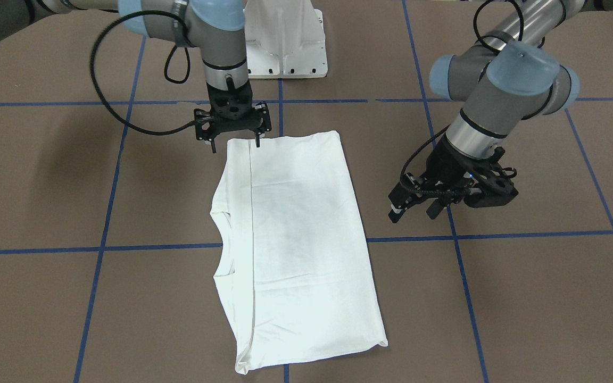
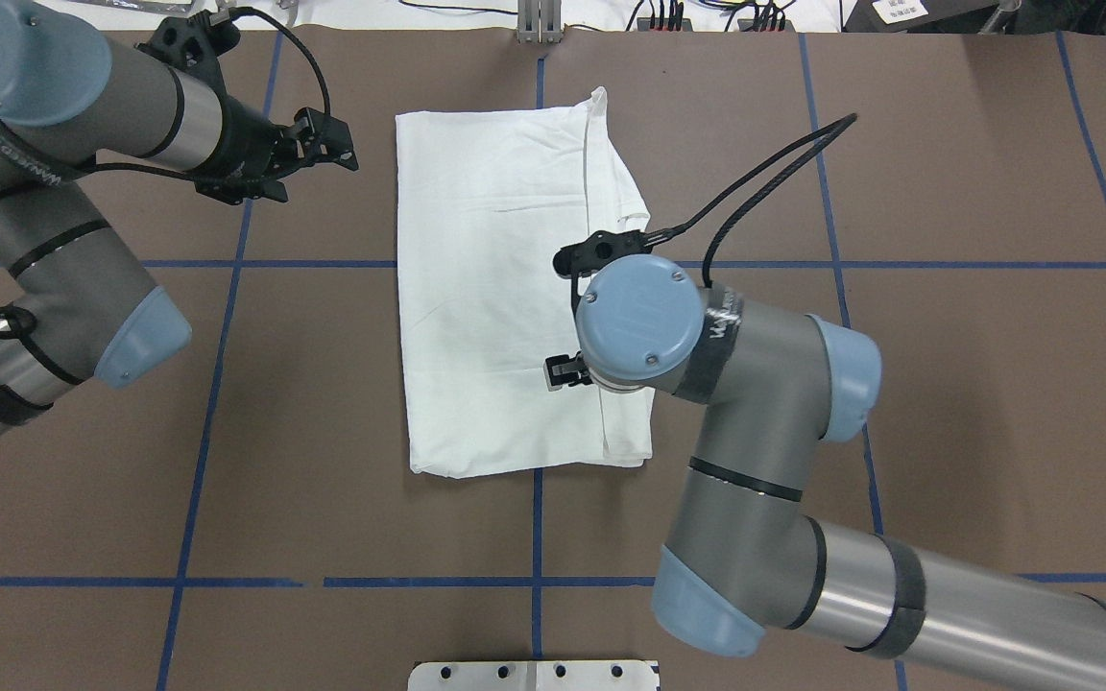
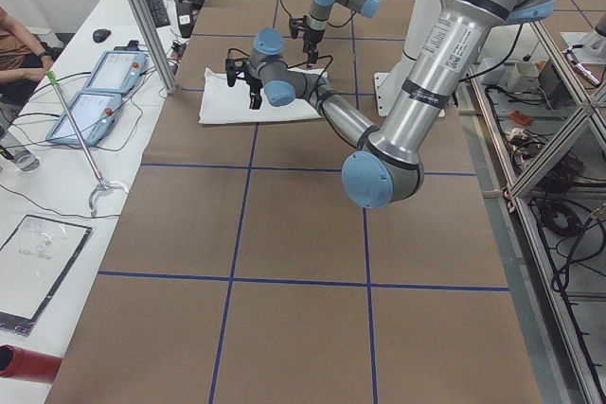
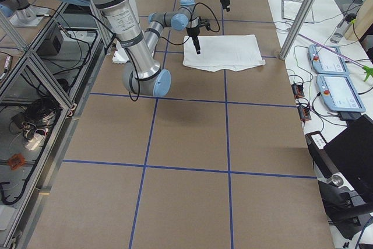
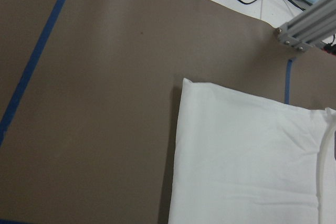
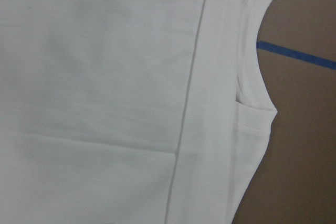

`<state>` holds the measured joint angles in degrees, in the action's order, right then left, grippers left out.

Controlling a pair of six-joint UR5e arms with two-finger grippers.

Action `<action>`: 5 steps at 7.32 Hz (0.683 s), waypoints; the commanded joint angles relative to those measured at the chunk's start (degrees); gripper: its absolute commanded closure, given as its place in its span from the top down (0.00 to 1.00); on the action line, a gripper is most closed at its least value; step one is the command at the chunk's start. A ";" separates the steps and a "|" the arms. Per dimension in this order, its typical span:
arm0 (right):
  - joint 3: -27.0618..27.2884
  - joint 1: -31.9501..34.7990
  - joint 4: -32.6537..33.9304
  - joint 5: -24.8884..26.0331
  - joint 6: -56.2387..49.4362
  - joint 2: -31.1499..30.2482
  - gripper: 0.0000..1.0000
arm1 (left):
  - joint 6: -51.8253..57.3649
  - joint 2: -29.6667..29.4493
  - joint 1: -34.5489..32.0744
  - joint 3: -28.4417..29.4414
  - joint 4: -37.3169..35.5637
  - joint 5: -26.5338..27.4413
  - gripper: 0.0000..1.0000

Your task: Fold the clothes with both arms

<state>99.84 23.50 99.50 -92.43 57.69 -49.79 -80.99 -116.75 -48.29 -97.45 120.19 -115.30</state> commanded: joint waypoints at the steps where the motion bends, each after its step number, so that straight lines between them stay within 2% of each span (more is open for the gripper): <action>1: -2.63 -1.35 0.08 0.58 -3.01 0.49 1.00 | -2.15 1.08 2.23 -1.78 -0.04 -0.02 1.00; 5: -2.98 -2.84 0.08 0.14 -5.48 -1.88 1.00 | -2.15 0.82 2.59 -0.72 0.05 -0.28 1.00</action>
<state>96.89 21.25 99.58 -92.19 52.56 -50.93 -83.13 -115.83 -45.79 -98.30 120.23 -115.55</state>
